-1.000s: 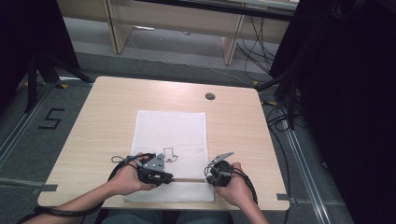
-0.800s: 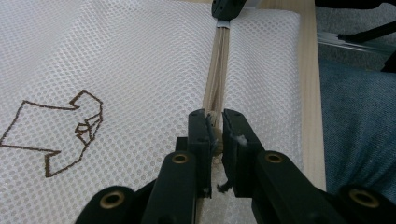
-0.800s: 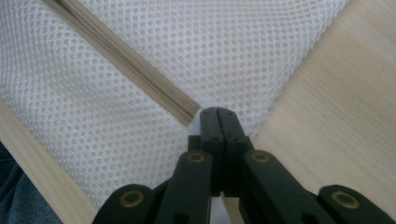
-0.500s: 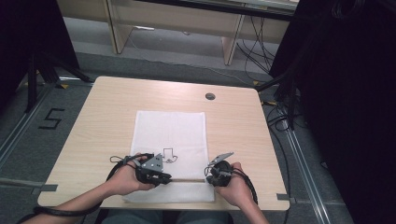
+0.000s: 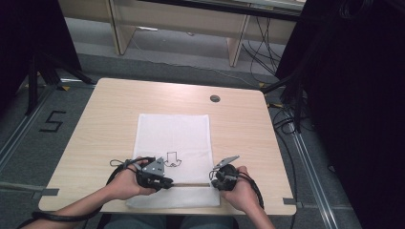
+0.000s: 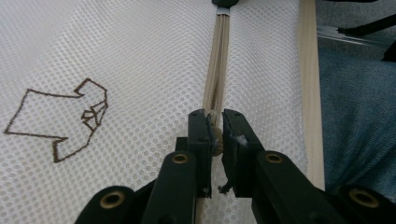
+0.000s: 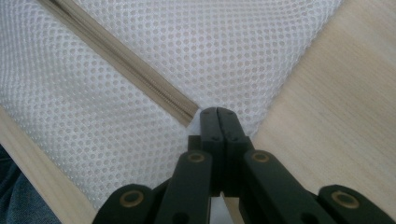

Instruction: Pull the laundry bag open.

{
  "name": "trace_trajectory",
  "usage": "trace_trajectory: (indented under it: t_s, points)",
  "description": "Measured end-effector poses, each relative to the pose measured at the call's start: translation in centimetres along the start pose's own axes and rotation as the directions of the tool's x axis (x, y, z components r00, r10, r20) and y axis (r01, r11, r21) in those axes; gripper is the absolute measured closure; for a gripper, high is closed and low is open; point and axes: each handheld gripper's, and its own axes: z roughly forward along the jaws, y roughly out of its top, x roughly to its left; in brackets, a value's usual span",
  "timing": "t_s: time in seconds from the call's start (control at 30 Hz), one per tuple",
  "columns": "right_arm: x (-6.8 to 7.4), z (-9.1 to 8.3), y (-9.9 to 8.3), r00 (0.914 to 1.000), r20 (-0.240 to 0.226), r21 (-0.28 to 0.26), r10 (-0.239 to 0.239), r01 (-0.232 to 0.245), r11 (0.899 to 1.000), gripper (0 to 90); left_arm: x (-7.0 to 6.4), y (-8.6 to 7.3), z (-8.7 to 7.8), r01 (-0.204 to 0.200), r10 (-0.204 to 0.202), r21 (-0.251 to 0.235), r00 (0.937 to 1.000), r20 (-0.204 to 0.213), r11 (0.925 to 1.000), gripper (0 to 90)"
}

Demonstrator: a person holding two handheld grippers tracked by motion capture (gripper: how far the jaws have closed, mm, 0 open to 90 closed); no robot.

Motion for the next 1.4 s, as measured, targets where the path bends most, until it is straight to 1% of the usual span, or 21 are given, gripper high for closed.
trace_trajectory:
  t_s: [0.03,0.07,0.13,0.23,0.33,0.37,0.4,0.43,0.6,0.67,0.83,0.93,0.97,1.03,1.07,1.1,1.17,1.2,1.27,1.3,1.4]
  points:
    - [0.0,0.0,0.0,1.0000,0.001,0.001,0.009,-0.009,1.000,90.0,-0.1,0.0,0.0,0.010,-0.010,-0.008,0.9999,0.004,0.9999,81.7]
    - [0.0,0.0,0.0,0.9999,0.001,0.001,0.011,-0.011,1.000,90.0,-0.1,0.0,0.0,0.000,0.000,-0.004,1.0000,0.005,1.0000,81.7]
    - [0.1,0.0,0.0,0.9999,0.002,0.001,0.012,-0.012,1.000,90.0,-0.2,-0.1,-0.1,0.007,-0.007,-0.003,1.0000,0.004,1.0000,81.7]
    - [0.1,0.0,0.0,1.0000,0.006,0.001,0.004,-0.004,1.000,90.0,-0.3,-0.1,-0.3,-0.002,0.002,-0.005,1.0000,0.001,1.0000,81.7]
    - [0.2,-0.1,0.0,0.9999,0.009,0.004,0.012,-0.012,1.000,90.0,-0.4,-0.3,-0.5,0.009,-0.009,-0.003,1.0000,-0.001,1.0000,81.7]
    - [0.1,0.0,0.0,1.0000,0.009,0.004,0.003,-0.003,1.000,90.0,-0.4,-0.3,-0.5,0.014,-0.014,0.001,0.9999,0.001,0.9999,81.7]
    - [0.2,-0.1,0.0,0.9998,0.011,0.006,0.015,-0.015,1.000,90.0,-0.4,-0.4,-0.4,0.015,-0.015,-0.004,0.9999,0.003,0.9999,81.7]
    - [0.1,0.0,0.0,1.0000,0.006,0.002,0.004,-0.004,1.000,90.0,-0.3,-0.5,-0.5,0.017,-0.017,-0.005,0.9998,0.003,0.9998,81.7]
    - [0.2,0.0,0.0,0.9999,0.011,0.005,0.008,-0.008,1.000,90.0,-0.3,-0.3,-0.7,0.006,-0.006,-0.006,1.0000,-0.005,1.0000,81.7]
    - [0.1,-0.1,0.0,0.9999,0.009,0.006,0.007,-0.007,1.000,90.0,-0.3,-0.4,-0.9,0.016,-0.016,-0.016,0.9999,0.002,0.9998,81.7]
    - [0.1,-0.1,0.0,0.9999,0.010,0.006,0.009,-0.009,1.000,90.0,0.0,-0.8,-1.3,0.005,-0.006,-0.008,0.9999,-0.015,0.9999,81.7]
    - [0.1,-0.1,0.0,0.9999,0.008,0.007,0.009,-0.009,1.000,90.0,0.2,-1.1,-1.8,0.008,-0.008,-0.009,0.9997,-0.025,0.9999,81.7]
    - [0.1,-0.1,0.0,0.9999,0.008,0.008,0.010,-0.010,1.000,90.0,0.2,-1.2,-2.0,0.020,-0.021,-0.020,0.9996,-0.020,0.9996,81.7]
    - [0.1,0.0,0.0,0.9999,0.008,0.007,0.012,-0.012,1.000,90.0,0.0,-1.2,-2.1,0.023,-0.023,-0.029,0.9994,-0.027,0.9993,81.7]
    - [0.2,-0.1,0.0,0.9996,0.006,0.018,0.029,-0.029,0.999,90.0,-0.1,-1.2,-2.0,0.017,-0.018,-0.028,0.9994,-0.030,0.9995,81.7]
    - [0.2,-0.1,0.1,0.9996,0.006,0.016,0.028,-0.028,0.999,90.0,-0.1,-1.2,-2.0,0.008,-0.009,-0.024,0.9995,-0.032,0.9997,81.7]
    - [0.2,-0.1,0.0,0.9996,0.006,0.016,0.028,-0.028,0.999,90.0,0.0,-1.2,-2.0,0.015,-0.016,-0.024,0.9995,-0.028,0.9996,81.7]
    - [0.1,0.0,0.0,0.9998,0.010,0.008,0.014,-0.014,1.000,90.0,0.0,-1.2,-2.0,0.016,-0.017,-0.027,0.9993,-0.032,0.9995,81.7]
    - [0.2,-0.1,0.0,0.9995,0.005,0.017,0.030,-0.030,0.999,90.0,-0.1,-1.2,-2.0,0.016,-0.017,-0.035,0.9994,-0.031,0.9993,81.7]
    - [0.1,0.0,0.0,0.9999,0.008,0.007,0.012,-0.012,1.000,90.0,-0.1,-1.2,-2.1,0.018,-0.019,-0.033,0.9994,-0.030,0.9993,81.6]
    - [0.1,0.0,0.0,0.9999,0.007,0.005,0.012,-0.012,1.000,90.0,-0.1,-1.2,-2.2,0.015,-0.016,-0.034,0.9995,-0.027,0.9993,81.7]
